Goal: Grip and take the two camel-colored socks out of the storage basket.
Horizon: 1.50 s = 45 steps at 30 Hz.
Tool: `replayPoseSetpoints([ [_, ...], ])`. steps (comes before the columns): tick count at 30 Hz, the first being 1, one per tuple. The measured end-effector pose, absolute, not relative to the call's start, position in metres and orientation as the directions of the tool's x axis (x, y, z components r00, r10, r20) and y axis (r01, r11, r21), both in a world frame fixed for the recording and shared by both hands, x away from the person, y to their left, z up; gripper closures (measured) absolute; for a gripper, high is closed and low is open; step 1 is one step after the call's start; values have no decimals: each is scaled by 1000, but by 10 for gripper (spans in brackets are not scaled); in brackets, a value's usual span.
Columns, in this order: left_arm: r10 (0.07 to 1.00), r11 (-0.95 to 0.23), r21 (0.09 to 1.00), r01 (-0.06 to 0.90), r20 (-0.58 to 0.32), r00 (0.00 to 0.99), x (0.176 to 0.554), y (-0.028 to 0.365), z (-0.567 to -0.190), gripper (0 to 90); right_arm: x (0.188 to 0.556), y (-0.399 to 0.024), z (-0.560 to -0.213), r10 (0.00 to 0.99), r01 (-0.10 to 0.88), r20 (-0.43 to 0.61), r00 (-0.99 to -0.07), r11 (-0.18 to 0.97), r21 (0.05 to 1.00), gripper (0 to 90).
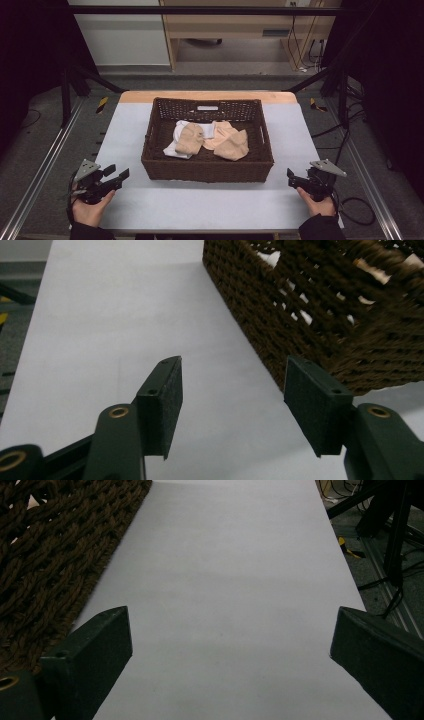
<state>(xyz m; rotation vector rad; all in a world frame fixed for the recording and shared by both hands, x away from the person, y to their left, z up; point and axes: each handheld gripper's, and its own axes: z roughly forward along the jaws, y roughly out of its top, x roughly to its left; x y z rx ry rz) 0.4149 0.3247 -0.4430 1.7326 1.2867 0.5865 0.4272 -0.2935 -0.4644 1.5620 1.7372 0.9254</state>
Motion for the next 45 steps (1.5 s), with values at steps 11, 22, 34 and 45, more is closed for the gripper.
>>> replayPoseSetpoints([
  [11, 910, -63, 895, 442, -130, 394, 409, 316, -414, 413, 426, -296, -463, 995, 545, 2, -101, 53, 836, 35],
  [22, 898, -46, 921, 388, -132, 420, 408, 308, -388, 406, 425, -295, -463, 995, 547, -8, -99, 60, 835, 36],
  [34, 886, -36, 938, 345, -130, 446, 424, 293, -361, 407, 425, -295, -463, 994, 535, -13, -113, 72, 842, 36],
  [45, 870, -41, 943, 329, -128, 476, 442, 265, -350, 412, 425, -294, -463, 993, 529, -22, -113, 79, 845, 36],
])
